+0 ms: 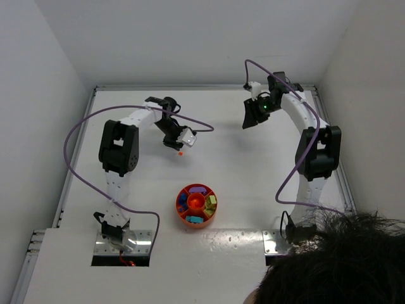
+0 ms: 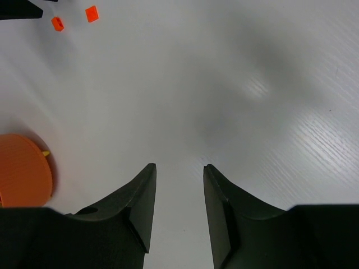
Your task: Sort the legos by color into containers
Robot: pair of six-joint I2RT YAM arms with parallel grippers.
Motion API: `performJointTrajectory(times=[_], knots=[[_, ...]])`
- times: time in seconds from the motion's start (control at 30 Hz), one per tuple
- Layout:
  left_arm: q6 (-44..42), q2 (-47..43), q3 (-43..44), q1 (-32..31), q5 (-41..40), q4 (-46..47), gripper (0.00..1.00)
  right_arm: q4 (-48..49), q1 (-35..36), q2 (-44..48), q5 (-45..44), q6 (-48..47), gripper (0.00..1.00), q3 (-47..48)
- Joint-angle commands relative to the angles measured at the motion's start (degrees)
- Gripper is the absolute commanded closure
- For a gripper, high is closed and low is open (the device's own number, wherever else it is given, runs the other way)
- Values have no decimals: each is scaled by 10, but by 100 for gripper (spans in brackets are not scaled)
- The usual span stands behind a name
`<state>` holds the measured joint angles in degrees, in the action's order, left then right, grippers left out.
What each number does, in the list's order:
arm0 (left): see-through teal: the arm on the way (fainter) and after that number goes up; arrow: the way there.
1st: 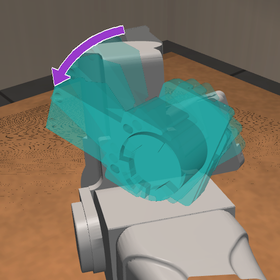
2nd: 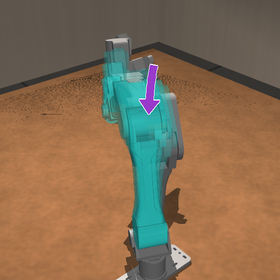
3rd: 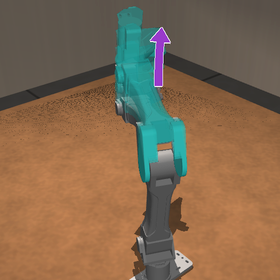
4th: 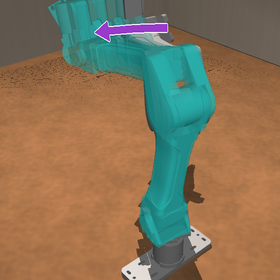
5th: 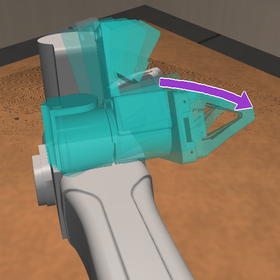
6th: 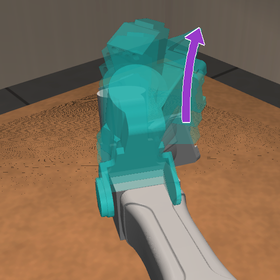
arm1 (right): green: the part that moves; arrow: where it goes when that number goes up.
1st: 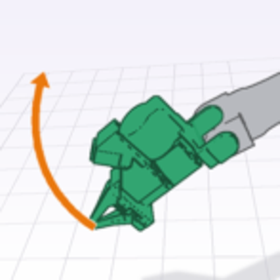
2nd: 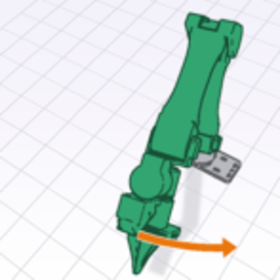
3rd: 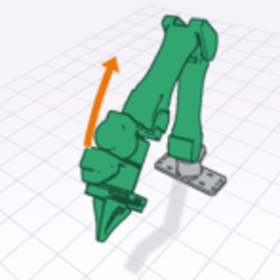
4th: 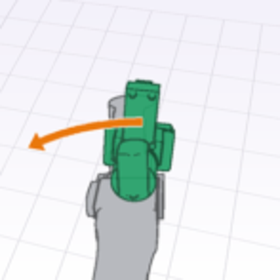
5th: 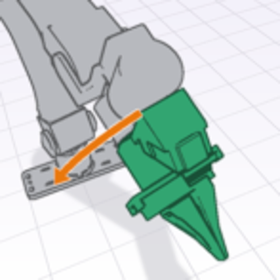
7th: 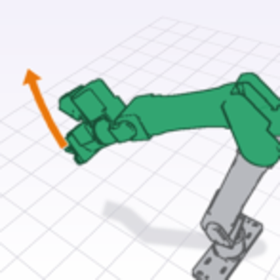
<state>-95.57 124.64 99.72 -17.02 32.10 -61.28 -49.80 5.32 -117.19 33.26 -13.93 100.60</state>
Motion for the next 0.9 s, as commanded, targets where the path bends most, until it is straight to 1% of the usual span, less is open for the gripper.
performJointTrajectory(times=[0.0, 0.27, 0.4, 0.6, 0.87], knots=[[-30, 8, 20, -4, 20, -39, 50, 1, -3, -4, 21, -13, 60, 23], [-47, 13, 20, -4, 20, -76, 53, 1, -3, -4, 21, -13, 60, 13], [-47, 8, 14, -9, 25, -76, 53, 1, -3, -9, 21, -13, 60, 19], [-20, 18, 21, -15, 7, -62, 53, 1, -3, -9, 21, -7, 60, 19], [-15, 30, 26, -21, -5, -57, 53, -4, -3, -15, 21, -7, 60, 19]])
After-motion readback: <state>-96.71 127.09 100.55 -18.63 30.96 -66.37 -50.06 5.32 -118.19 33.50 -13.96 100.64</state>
